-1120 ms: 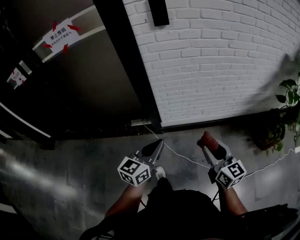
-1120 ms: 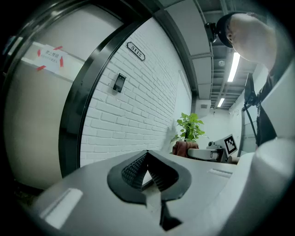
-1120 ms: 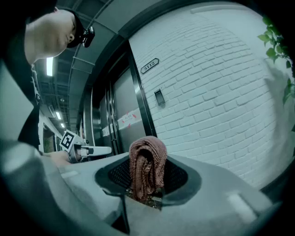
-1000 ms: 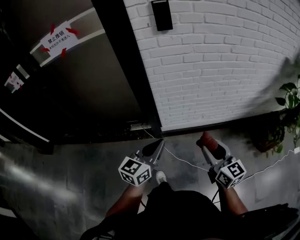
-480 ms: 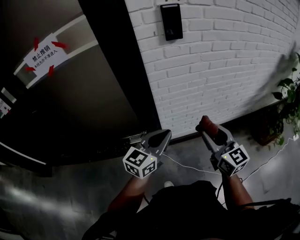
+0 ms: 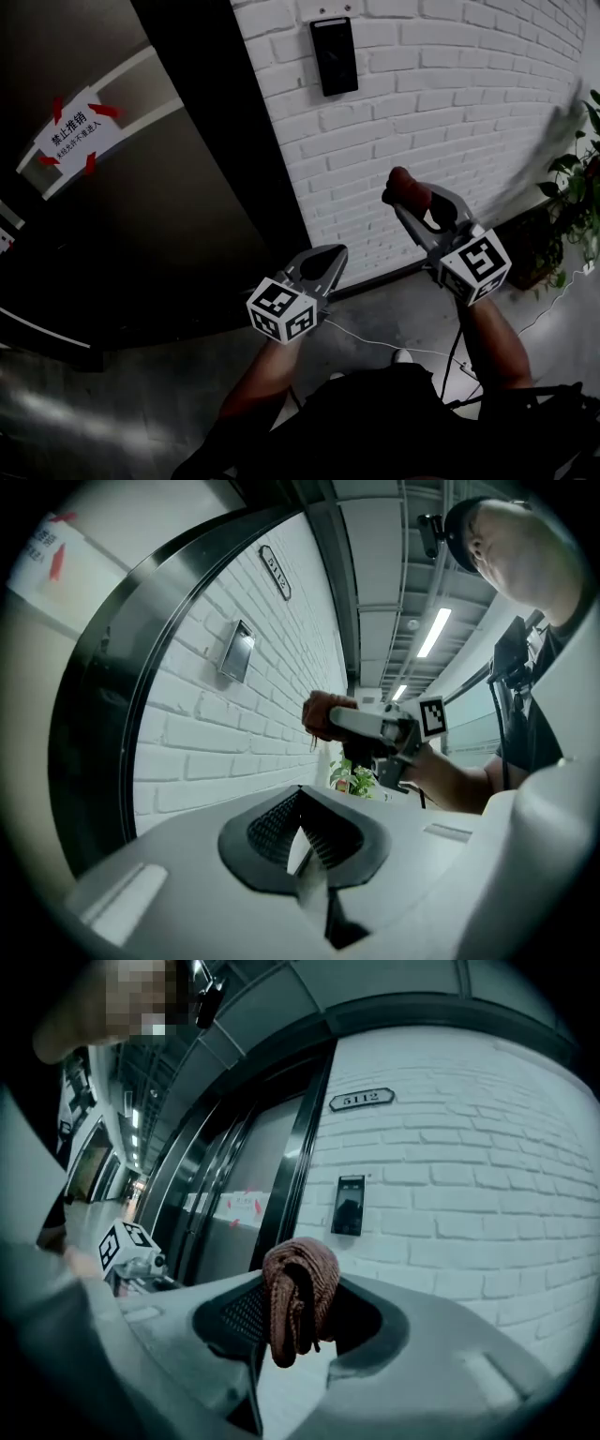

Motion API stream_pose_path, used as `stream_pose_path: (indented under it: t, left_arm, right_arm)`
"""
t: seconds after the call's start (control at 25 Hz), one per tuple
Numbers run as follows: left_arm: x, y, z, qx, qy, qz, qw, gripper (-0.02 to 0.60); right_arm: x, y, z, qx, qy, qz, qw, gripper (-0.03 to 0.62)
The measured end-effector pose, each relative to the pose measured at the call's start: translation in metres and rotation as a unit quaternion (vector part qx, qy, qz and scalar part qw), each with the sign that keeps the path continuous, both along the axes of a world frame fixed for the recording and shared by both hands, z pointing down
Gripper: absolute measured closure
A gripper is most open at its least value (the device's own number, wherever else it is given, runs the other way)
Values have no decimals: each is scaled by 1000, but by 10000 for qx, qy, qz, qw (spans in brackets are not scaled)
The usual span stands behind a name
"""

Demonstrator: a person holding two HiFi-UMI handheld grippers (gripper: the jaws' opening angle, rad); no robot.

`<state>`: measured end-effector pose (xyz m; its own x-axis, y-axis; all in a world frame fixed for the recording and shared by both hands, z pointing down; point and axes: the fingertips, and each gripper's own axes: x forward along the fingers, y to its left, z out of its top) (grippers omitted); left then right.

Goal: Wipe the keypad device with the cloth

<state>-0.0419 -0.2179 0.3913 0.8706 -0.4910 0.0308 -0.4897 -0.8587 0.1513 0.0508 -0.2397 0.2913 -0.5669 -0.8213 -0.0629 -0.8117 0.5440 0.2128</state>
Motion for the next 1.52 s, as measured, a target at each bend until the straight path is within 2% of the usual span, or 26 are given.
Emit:
stream_pose_path:
  t: [0.2, 0.36, 0.64, 0.84, 1.12, 1.52]
  left_arm:
    - [16, -2, -6, 85, -35, -149, 9998, 565]
    - [27, -3, -2, 104, -110, -258, 9996, 565]
    - [34, -2, 14, -186, -99, -436, 9988, 565]
    - [31, -1, 30, -337, -214, -594, 9974, 565]
    - [19, -4, 36, -481, -177, -772, 9957, 565]
    - [13, -7, 39, -542, -135, -743, 9957, 565]
  right_arm:
    - [-14, -50, -80, 705, -60, -228, 9972, 450]
    - [-23, -81, -131, 1186, 98, -267, 9925, 450]
    - [-31, -137, -192, 1417, 164, -313, 9893, 450]
    - [-38, -161, -220, 1729, 511, -22, 9836, 450]
    - [-49, -188, -227, 1553, 466, 106, 9867, 451]
    - [-50, -191, -215, 1679, 447, 316, 9843, 450]
